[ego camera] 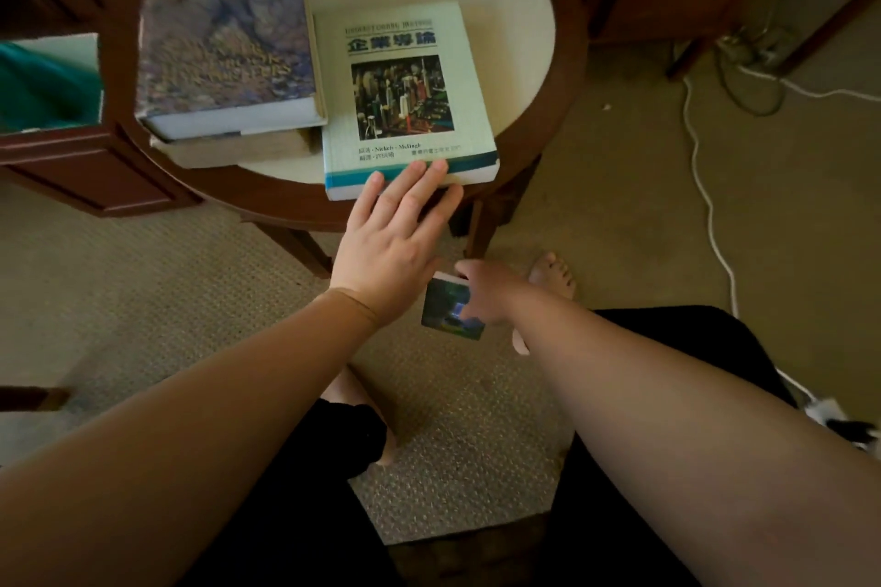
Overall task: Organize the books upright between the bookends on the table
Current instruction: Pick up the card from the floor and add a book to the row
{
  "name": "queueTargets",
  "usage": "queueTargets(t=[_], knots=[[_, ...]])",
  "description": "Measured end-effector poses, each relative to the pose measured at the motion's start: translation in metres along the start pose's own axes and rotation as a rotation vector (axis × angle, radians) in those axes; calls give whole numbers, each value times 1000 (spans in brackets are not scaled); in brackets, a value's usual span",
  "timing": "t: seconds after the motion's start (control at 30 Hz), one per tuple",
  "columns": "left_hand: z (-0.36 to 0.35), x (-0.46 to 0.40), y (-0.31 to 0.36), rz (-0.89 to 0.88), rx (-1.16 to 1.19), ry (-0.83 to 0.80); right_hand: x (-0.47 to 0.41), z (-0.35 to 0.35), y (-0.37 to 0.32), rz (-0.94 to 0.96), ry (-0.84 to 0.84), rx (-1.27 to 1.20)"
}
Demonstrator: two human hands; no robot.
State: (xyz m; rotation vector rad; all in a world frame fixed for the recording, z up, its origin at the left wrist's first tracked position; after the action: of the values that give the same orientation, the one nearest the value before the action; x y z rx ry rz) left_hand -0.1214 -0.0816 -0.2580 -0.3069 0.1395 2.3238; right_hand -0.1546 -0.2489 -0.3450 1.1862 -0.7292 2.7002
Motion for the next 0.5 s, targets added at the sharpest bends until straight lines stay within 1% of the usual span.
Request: queueTargets(t=[0.13, 0.2, 0.23, 0.33, 0.43, 0.5], knots=[[16, 0, 1, -14, 86, -114, 46, 41, -14, 75, 10, -40], [26, 1, 0, -10, 212, -158, 69, 62, -20, 123, 27, -62], [32, 0, -2, 4, 312, -178, 81, 73, -24, 139, 27, -61], [60, 0, -7, 100, 648, -196, 113, 103, -36, 203, 45, -82], [82, -1, -7, 254, 848, -260, 138, 125, -47, 266, 116, -197], [91, -5, -8, 347, 998, -261, 148, 134, -54, 314, 174, -325]])
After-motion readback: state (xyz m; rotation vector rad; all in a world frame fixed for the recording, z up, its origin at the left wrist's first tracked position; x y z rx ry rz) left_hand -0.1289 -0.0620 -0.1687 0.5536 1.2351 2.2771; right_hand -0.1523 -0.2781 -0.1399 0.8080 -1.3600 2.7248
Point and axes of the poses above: each hand's wrist, its own x-axis away from the middle knuckle, its own z-axis out of the back of the hand, y = z × x, the point moved 2 cm from there along -x, towards the middle knuckle, and after that the axes turned 8 degrees about -y, right-handed, at the moved point
